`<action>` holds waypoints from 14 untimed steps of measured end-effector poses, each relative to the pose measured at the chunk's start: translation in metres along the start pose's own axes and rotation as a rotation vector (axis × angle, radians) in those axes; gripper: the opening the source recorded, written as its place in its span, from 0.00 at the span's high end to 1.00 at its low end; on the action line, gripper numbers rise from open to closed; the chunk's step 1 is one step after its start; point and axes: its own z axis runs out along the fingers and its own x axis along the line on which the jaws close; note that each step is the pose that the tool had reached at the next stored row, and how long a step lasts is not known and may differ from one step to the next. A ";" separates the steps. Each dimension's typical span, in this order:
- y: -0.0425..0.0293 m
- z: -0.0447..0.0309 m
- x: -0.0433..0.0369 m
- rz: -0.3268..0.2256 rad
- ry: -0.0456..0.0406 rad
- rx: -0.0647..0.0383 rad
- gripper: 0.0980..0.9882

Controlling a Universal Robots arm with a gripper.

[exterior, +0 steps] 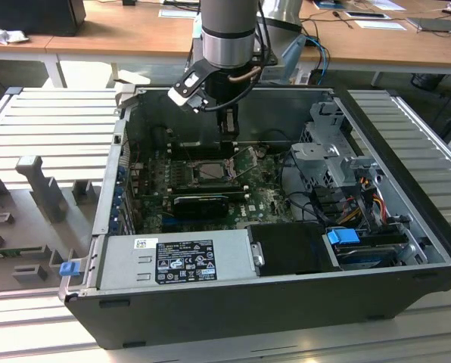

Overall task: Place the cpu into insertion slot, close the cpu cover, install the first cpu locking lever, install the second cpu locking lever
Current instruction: 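Close the cpu cover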

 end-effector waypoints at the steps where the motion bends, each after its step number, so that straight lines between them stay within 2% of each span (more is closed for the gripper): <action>1: 0.0030 -0.0014 0.0001 0.000 -0.0001 0.000 0.99; 3: 0.0084 -0.0027 0.0001 0.000 -0.0005 0.000 0.99; 14: 0.0147 -0.0057 0.0004 0.000 -0.0001 0.000 0.99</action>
